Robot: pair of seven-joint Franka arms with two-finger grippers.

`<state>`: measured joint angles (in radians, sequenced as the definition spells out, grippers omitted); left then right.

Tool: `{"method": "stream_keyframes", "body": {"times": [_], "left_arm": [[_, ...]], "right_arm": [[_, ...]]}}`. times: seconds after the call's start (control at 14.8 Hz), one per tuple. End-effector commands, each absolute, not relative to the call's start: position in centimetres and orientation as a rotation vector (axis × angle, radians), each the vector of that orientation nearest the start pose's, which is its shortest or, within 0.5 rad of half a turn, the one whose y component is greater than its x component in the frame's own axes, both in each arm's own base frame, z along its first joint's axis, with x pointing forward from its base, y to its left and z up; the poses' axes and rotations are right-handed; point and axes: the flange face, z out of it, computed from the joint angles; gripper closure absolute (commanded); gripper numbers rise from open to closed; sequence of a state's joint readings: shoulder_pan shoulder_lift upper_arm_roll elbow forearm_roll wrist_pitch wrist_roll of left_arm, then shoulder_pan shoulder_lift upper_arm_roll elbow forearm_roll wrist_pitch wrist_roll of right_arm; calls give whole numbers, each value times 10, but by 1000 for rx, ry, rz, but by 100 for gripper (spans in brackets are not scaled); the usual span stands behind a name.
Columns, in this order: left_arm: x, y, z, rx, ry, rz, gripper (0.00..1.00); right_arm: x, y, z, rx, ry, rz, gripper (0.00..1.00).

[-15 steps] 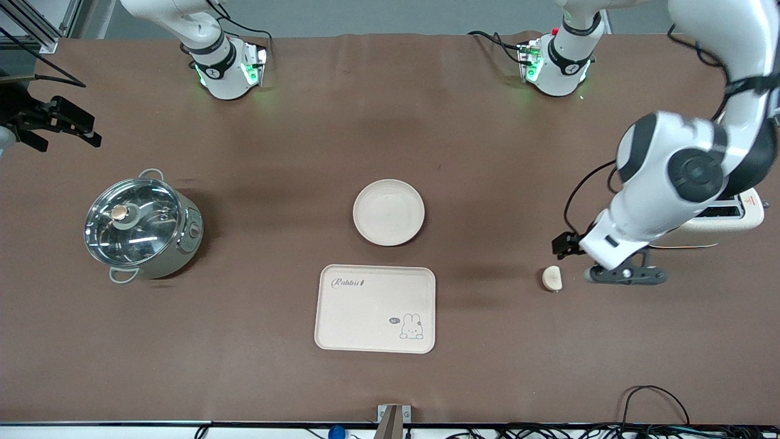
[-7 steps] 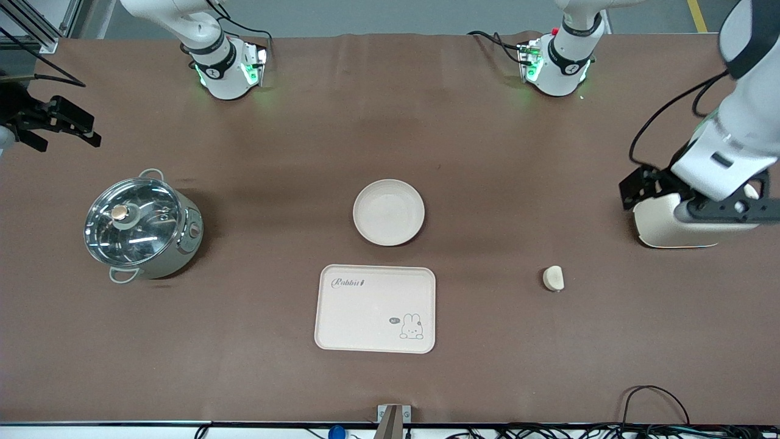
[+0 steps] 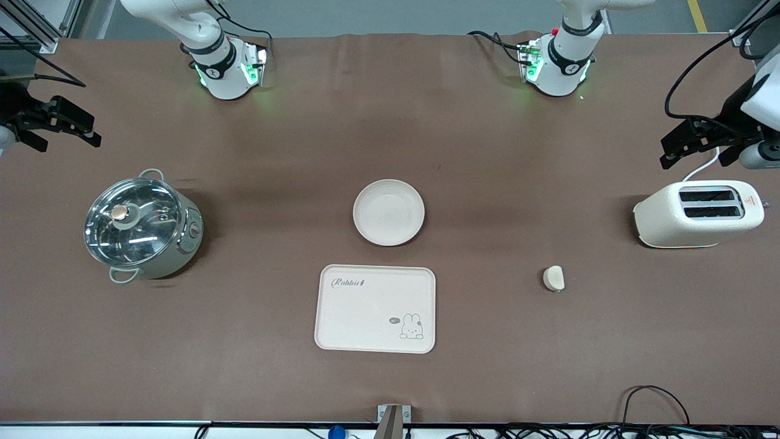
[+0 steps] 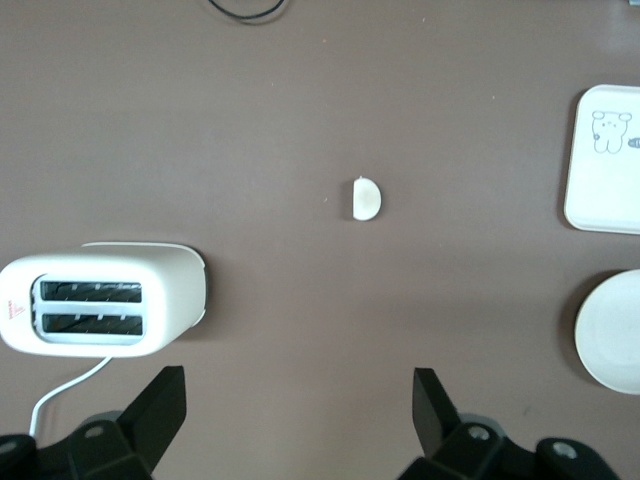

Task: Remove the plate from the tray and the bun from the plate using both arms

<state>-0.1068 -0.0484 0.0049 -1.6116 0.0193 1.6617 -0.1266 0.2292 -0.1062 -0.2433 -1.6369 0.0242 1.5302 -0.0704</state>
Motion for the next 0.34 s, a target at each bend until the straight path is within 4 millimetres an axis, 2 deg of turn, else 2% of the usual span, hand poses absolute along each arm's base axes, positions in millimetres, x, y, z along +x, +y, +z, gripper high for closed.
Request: {"method": "stream_keyframes", "body": {"times": [0.0, 0.27], "left_arm": [[519, -52, 627, -3142, -15, -205, 0], [535, -54, 642, -3133, -32, -185, 0]], "right_arm": [[517, -11, 648, -3108, -100, 0, 0], [517, -9, 647, -3108, -100, 3, 0]]}}
